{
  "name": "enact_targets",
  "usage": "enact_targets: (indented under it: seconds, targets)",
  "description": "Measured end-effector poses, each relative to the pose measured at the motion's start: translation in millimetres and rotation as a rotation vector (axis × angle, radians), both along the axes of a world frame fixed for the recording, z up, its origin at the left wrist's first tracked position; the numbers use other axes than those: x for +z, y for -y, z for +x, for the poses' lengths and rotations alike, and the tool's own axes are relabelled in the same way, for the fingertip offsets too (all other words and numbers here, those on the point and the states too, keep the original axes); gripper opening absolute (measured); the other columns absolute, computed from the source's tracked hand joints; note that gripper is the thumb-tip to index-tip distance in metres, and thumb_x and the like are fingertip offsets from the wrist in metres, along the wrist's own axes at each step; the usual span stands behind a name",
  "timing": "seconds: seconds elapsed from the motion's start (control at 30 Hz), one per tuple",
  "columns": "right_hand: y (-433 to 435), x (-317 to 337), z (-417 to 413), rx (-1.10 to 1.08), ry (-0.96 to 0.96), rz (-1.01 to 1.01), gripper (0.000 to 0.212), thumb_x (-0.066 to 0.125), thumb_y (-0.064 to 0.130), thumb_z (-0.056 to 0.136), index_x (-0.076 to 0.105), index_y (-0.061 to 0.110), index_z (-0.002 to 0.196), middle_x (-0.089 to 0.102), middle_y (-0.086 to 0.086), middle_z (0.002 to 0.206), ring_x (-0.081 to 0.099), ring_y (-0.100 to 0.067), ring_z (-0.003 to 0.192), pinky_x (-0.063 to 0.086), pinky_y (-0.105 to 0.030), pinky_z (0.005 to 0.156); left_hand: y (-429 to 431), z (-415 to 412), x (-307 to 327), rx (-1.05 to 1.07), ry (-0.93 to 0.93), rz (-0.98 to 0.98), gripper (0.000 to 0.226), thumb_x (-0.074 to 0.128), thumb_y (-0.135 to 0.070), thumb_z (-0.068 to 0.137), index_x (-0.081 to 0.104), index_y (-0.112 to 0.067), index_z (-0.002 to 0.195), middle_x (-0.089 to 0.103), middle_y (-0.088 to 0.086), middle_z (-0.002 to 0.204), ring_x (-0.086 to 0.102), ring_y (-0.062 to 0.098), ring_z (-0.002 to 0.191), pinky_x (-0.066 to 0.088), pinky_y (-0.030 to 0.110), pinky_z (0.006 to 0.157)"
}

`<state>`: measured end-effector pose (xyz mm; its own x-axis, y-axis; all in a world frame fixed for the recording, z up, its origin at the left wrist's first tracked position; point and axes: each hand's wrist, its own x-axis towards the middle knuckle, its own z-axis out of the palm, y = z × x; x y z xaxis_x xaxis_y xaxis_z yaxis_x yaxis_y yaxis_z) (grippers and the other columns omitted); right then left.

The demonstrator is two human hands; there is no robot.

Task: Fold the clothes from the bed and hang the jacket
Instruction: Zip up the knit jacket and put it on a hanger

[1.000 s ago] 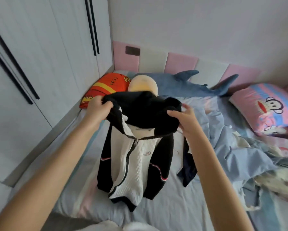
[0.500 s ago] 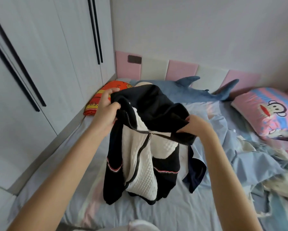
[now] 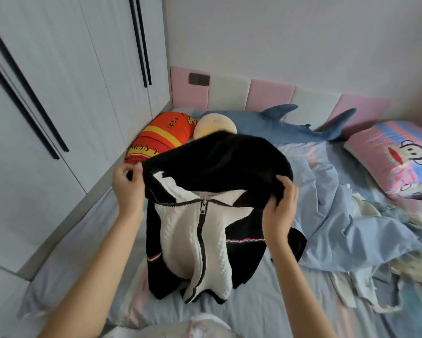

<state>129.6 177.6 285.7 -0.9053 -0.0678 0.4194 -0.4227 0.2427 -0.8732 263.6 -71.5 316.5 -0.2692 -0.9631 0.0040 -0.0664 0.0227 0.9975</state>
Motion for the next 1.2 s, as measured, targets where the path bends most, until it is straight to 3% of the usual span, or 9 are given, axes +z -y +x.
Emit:
enact_targets:
  seconds: [0.07, 0.13, 0.4, 0.57, 0.67, 0.77, 0.83, 0.93, 1.2]
  targets:
    - [5, -21, -1, 0.107, 0.599, -0.154, 0.051, 0.029, -0.013, 0.088, 0.046, 0.013, 0.129, 0.049, -0.007, 0.128, 0.055, -0.017, 0.109, 0.054, -0.034, 0.083, -1, -1, -26, -0.093, -0.026, 0.448, 0.017, 0.045, -0.004, 0.097, 0.049, -0.017, 0.087, 0.056, 0.014, 0.103, 0.056, 0.024, 0.084, 0.045, 0.030, 0.060]
    - [6, -33, -7, 0.155, 0.975, -0.187, 0.053, 0.023, -0.013, 0.088, 0.050, 0.010, 0.128, 0.052, -0.016, 0.127, 0.057, -0.028, 0.099, 0.054, -0.035, 0.068, -5, 0, -41, -0.229, 0.068, 0.537, 0.029, 0.039, 0.010, 0.092, 0.046, -0.017, 0.098, 0.056, 0.013, 0.093, 0.053, 0.021, 0.070, 0.042, 0.030, 0.056]
    - [-5, -24, -20, 0.315, 0.907, -0.170, 0.060, 0.026, -0.017, 0.084, 0.058, 0.015, 0.124, 0.056, -0.016, 0.126, 0.054, -0.025, 0.109, 0.048, -0.026, 0.076, -19, 6, -56, -0.251, 0.368, 0.339, 0.026, 0.056, -0.009, 0.087, 0.048, -0.020, 0.109, 0.053, 0.007, 0.088, 0.050, 0.017, 0.066, 0.038, 0.027, 0.053]
    - [-11, -14, -12, 0.516, 0.815, -0.095, 0.060, 0.028, -0.017, 0.085, 0.059, 0.018, 0.120, 0.056, -0.014, 0.127, 0.056, -0.021, 0.106, 0.048, -0.032, 0.087, -16, 8, -57, -0.303, 0.553, 0.190, 0.024, 0.052, -0.023, 0.094, 0.058, -0.006, 0.110, 0.060, 0.015, 0.110, 0.055, 0.024, 0.091, 0.043, 0.031, 0.076]
    - [-19, -10, -7, 0.523, 0.748, -0.308, 0.061, 0.027, -0.018, 0.083, 0.061, 0.017, 0.120, 0.065, -0.004, 0.117, 0.062, -0.016, 0.104, 0.052, -0.026, 0.084, -8, 8, -45, -0.210, 0.181, 0.521, 0.032, 0.042, -0.030, 0.099, 0.059, -0.006, 0.112, 0.061, 0.017, 0.111, 0.060, 0.027, 0.091, 0.049, 0.032, 0.078]
    - [-12, -32, -10, 0.209, 1.056, -0.321, 0.053, 0.028, -0.015, 0.085, 0.056, 0.009, 0.123, 0.064, -0.008, 0.101, 0.061, -0.024, 0.088, 0.053, -0.026, 0.063, -5, 9, -49, -0.216, -0.141, 0.787, 0.029, 0.039, -0.023, 0.100, 0.059, -0.004, 0.111, 0.065, 0.020, 0.101, 0.062, 0.023, 0.077, 0.054, 0.028, 0.065]
    - [-4, -42, -11, 0.191, 1.225, 0.082, 0.041, 0.032, -0.011, 0.088, 0.051, 0.001, 0.123, 0.053, -0.015, 0.094, 0.055, -0.026, 0.077, 0.050, -0.034, 0.058, -12, 9, -55, -0.346, 0.157, 0.758, 0.025, 0.047, -0.023, 0.098, 0.060, -0.003, 0.106, 0.067, 0.013, 0.082, 0.062, 0.020, 0.066, 0.052, 0.026, 0.057]
    - [4, -33, -22, 0.294, 1.075, 0.403, 0.045, 0.033, -0.007, 0.090, 0.051, 0.008, 0.129, 0.051, -0.012, 0.094, 0.052, -0.020, 0.065, 0.050, -0.029, 0.046, -8, 1, -57, -0.393, 0.506, 0.556, 0.021, 0.049, -0.015, 0.097, 0.055, -0.001, 0.110, 0.059, 0.012, 0.081, 0.055, 0.020, 0.066, 0.047, 0.029, 0.057]
    - [-5, -27, -24, 0.308, 0.929, 0.117, 0.054, 0.032, -0.012, 0.086, 0.057, 0.011, 0.127, 0.057, -0.006, 0.093, 0.055, -0.015, 0.077, 0.050, -0.027, 0.070, 1, 1, -67, -0.300, 0.465, 0.503, 0.043, 0.037, -0.014, 0.100, 0.035, -0.012, 0.142, 0.049, 0.013, 0.132, 0.056, 0.031, 0.107, 0.049, 0.038, 0.075]
